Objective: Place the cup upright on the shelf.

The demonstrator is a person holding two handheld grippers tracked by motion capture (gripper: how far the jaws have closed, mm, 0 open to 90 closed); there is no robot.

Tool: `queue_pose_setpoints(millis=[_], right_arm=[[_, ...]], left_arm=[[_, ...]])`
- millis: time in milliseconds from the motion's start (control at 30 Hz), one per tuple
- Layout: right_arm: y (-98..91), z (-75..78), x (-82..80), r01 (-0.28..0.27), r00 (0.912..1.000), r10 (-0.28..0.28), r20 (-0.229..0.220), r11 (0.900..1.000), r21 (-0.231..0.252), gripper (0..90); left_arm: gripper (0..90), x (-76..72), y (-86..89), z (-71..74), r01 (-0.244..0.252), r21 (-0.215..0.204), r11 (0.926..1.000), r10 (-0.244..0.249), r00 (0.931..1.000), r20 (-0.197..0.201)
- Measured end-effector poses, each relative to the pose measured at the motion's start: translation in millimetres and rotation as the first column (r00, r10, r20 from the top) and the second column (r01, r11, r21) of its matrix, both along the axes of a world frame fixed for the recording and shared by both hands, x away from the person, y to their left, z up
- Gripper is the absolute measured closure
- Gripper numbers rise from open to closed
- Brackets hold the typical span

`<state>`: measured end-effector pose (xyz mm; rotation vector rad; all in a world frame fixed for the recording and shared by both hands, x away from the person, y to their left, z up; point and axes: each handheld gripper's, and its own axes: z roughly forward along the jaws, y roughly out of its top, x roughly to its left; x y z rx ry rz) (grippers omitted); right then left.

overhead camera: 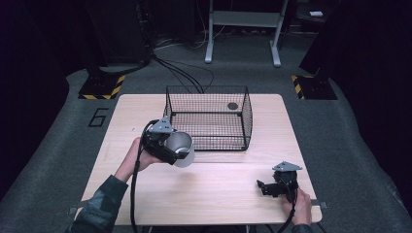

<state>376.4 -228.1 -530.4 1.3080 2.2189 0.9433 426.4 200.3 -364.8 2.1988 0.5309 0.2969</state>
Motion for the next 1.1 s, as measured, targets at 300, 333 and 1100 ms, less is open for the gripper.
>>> queue_pose_setpoints(millis=[300, 333, 1100], right_arm=[[0.0, 0.0, 0.0, 0.0, 1.0, 0.0, 0.0, 1.0, 0.0, 0.0], [0.0, 0.0, 0.0, 0.0, 1.0, 0.0, 0.0, 1.0, 0.0, 0.0], [0.0, 0.0, 0.0, 0.0, 1.0, 0.0, 0.0, 1.0, 0.0, 0.0]], left_arm=[[6.2, 5.0, -11.5, 11.3, 0.028, -0.023, 0.9993, -0.028, 0.9996, 0.009], [6.2, 6.1, -12.5, 13.1, 0.031, -0.02, 0.9993, -0.031, 0.9995, 0.01], [6.2, 46.6, -34.1, 37.5, 0.023, -0.012, 0.9997, -0.023, 0.9994, 0.025]])
